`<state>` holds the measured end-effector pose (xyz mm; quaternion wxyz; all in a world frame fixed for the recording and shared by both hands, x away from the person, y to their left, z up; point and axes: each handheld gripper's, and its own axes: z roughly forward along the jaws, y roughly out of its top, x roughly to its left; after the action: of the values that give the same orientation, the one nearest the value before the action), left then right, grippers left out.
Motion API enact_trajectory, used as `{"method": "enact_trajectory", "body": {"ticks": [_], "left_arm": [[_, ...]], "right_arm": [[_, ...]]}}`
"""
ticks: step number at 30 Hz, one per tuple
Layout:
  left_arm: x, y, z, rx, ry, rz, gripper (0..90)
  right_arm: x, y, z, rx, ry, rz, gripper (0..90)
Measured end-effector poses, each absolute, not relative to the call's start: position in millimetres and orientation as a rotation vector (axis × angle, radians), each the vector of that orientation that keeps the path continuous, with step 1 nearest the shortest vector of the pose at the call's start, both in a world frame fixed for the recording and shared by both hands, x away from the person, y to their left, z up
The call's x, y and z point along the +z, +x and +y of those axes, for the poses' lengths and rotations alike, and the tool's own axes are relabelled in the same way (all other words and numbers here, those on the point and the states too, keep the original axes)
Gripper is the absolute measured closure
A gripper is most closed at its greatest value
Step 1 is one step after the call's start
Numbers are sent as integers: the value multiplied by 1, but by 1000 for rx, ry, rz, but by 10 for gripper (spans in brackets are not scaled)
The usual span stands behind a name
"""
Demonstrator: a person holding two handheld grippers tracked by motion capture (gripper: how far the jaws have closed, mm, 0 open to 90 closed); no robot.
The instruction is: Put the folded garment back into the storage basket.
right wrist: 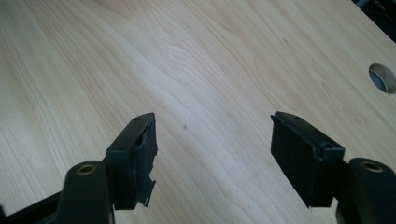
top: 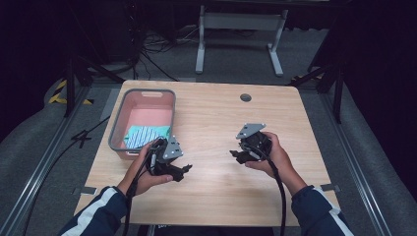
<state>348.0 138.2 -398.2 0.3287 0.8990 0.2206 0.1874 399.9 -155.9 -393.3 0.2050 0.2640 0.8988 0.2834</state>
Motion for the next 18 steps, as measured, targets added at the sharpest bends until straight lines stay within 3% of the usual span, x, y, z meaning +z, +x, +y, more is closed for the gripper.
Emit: {"method": "enact_trajectory", "body": {"ticks": [18], "left_arm": [[-440, 342, 135, 409, 2427, 551, 176]], "right_arm": [[-427, 377, -210, 755, 803, 2478, 323]]}}
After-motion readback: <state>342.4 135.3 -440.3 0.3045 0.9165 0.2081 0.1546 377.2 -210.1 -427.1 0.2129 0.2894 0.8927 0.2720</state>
